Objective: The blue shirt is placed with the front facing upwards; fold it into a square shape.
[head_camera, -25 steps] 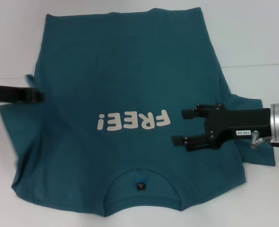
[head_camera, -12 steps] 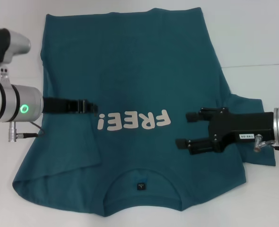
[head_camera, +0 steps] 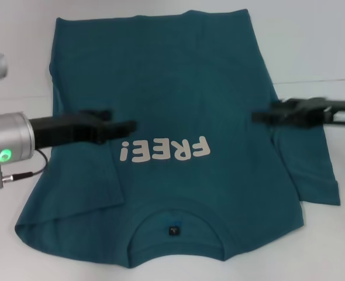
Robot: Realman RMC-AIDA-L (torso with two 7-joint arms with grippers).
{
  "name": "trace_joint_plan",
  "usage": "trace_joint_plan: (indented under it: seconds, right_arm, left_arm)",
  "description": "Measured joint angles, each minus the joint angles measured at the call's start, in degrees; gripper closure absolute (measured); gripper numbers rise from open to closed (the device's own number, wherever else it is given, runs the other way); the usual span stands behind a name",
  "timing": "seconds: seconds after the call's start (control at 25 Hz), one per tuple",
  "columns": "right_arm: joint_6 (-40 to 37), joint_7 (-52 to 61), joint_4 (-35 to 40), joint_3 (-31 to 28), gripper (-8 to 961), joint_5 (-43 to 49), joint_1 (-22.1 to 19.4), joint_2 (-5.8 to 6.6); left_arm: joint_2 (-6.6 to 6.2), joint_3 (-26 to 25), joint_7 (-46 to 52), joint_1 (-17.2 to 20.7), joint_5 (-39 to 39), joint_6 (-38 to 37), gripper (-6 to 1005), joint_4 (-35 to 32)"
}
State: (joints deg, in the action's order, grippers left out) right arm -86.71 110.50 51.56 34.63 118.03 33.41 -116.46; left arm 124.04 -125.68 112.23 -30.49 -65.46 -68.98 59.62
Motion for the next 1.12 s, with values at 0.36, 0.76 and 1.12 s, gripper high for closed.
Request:
trace_joint_plan:
  seconds: [0.36, 0.76, 1.12]
  right_arm:
    - [-1.7, 30.1, 5.4, -6.7, 22, 10.3, -1.5, 4.99]
    - [-7.3, 38.5, 7.0, -13.0, 72, 21.9, -3.2, 6.07]
    - [-5.1, 41.6, 6.5, -12.5, 73, 29.8, -2.2, 6.0]
  left_arm:
    - [-0.17, -0.6, -30.4, 4.8, -12.2, -12.9, 214, -5.7]
    - [-1.0, -0.8, -33.9, 4.7, -10.8, -11.6, 48, -11.1]
    - [-1.87, -0.6, -34.0, 4.1, -8.3, -10.0, 50, -13.1]
